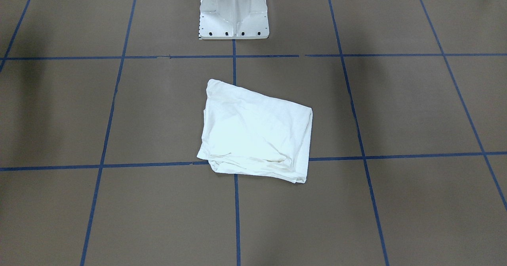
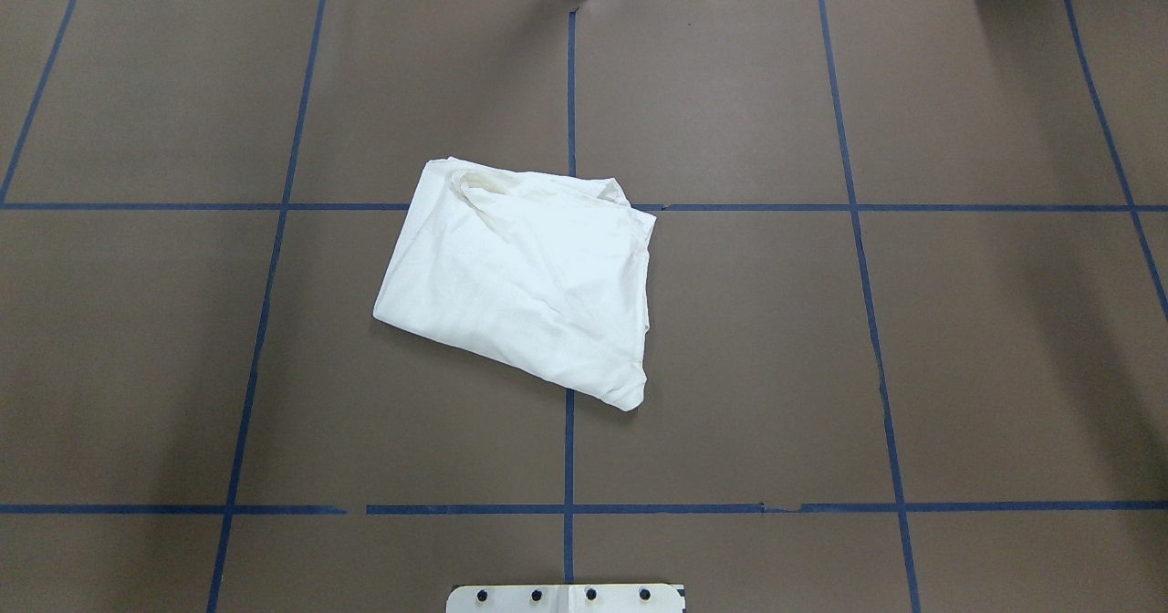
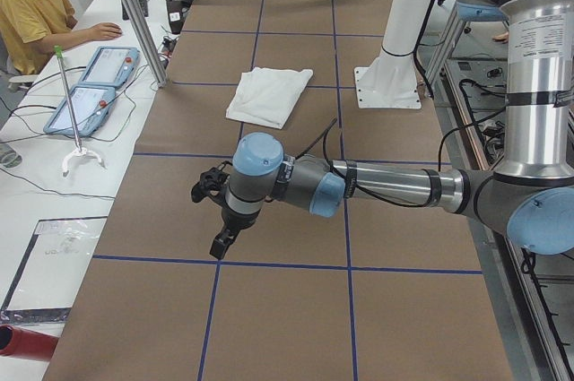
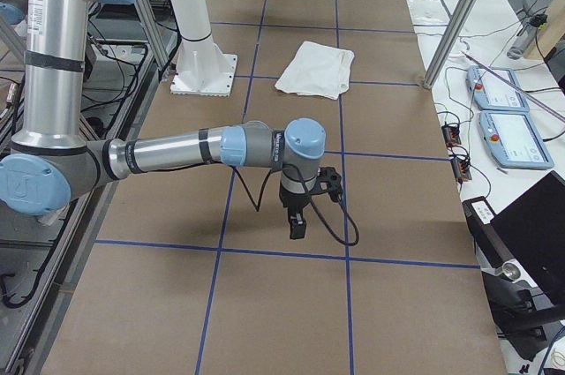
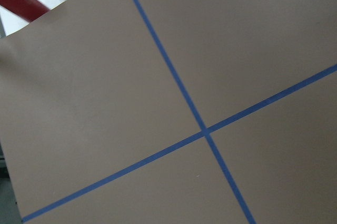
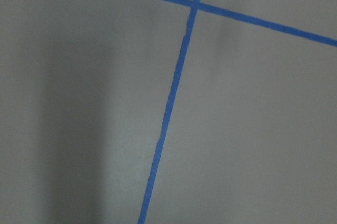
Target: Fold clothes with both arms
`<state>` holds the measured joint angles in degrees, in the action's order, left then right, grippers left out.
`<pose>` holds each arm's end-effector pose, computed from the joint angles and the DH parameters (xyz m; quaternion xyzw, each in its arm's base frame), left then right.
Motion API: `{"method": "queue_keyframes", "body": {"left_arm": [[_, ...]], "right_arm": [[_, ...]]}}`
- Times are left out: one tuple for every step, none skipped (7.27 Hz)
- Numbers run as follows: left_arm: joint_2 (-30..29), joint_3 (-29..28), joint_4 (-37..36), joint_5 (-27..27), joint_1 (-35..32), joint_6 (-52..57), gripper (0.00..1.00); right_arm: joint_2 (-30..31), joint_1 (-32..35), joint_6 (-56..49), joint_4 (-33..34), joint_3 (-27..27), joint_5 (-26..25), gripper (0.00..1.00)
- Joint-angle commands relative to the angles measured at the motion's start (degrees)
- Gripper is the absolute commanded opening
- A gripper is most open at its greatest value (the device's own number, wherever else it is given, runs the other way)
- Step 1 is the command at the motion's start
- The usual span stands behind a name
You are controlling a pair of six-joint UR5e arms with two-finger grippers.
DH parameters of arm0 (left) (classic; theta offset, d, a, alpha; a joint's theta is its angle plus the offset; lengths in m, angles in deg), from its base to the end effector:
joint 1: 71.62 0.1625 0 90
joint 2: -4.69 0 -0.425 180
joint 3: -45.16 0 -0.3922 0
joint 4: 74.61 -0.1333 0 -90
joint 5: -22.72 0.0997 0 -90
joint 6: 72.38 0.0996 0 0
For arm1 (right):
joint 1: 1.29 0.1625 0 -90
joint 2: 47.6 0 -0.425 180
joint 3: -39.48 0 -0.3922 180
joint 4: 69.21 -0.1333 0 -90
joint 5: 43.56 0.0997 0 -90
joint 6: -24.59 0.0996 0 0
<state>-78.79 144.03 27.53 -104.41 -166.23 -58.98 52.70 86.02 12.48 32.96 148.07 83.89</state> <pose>-0.1099 -0.4526 0.6206 0.1675 0.2932 0.1121 0.9346 0.0536 -0.4092 0.6097 -0.0056 -0.3224 -0.1111 0.9400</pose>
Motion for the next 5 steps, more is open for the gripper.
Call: {"method": "queue_keyframes", "body": {"left_arm": [[2.53, -0.34, -4.99, -0.22, -0.75, -0.04, 1.0], [2.36, 0.09, -8.85, -0.31, -0.66, -0.13, 1.0], [2.36, 0.45, -9.5, -0.48, -0.66, -0.48, 1.0], [2.1, 0.45, -10.02, -3.09, -0.48, -1.87, 1.0], [1.74, 0.71, -9.51, -4.69, -0.13, -6.67, 1.0]], "right_arm": [[2.87, 1.02, 0.07, -0.12, -0.66, 0.33, 1.0], [2.88, 1.02, -0.01, -0.12, -0.75, 0.25, 1.0], [2.88, 1.02, -0.01, -0.12, -0.75, 0.16, 1.0], [2.88, 1.02, -0.01, -0.12, -0.75, 0.16, 1.0], [2.88, 1.02, -0.01, -0.21, -0.66, 0.16, 1.0]]}}
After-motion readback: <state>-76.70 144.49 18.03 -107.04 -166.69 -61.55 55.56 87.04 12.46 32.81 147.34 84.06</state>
